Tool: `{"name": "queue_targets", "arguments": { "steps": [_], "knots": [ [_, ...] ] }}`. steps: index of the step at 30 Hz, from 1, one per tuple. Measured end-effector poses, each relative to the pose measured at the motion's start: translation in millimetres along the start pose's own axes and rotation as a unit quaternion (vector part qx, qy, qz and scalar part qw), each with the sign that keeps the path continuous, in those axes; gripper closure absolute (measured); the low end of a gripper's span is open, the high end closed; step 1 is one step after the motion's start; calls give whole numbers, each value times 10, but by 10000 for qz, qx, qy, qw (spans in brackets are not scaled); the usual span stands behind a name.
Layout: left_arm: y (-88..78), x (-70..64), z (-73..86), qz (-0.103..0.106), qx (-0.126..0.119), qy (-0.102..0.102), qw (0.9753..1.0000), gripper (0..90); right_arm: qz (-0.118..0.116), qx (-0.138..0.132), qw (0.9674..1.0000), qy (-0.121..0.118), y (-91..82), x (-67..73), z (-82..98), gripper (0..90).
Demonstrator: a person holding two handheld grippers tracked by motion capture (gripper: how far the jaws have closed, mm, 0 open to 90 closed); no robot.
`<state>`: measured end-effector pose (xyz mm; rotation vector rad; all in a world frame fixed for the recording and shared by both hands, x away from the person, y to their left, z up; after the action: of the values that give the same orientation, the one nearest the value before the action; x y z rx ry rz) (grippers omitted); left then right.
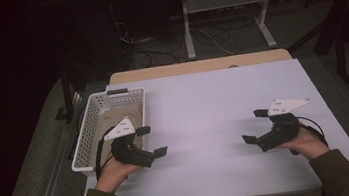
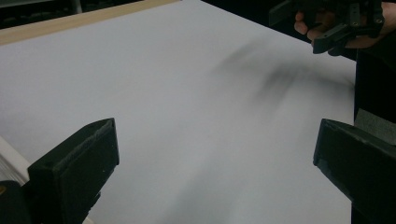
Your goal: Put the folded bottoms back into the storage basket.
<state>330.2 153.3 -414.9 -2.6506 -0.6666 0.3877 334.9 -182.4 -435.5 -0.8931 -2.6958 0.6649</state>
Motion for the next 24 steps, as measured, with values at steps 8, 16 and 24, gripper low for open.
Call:
{"name": "queue_targets", "arguments": {
  "steps": [8, 16, 24],
  "knots": [
    [2, 1, 6, 23, 19, -2, 10000, 0, 80, -78, 9999, 73, -132, -4, 152, 4],
    [-2, 5, 8, 55, 16, -21, 10000, 0, 148, -75, 9997, 201, -226, -44, 294, 4],
    [-4, 11, 8, 61, 13, -37, 10000, 0, 203, -156, 9992, 305, -298, -93, 392, 4]
  ]
}}
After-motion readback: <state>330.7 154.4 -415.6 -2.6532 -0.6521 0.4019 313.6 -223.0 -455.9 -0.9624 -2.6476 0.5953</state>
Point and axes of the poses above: each handheld gripper's, and its own axes: y roughly forward along the jaws, z roughly out of its underside, x roughly to its left, the point moved 7 cm from there along y, roughly forward along the jaws, and after that the axes turned 1 degree about -x, right-handed, at the moved point
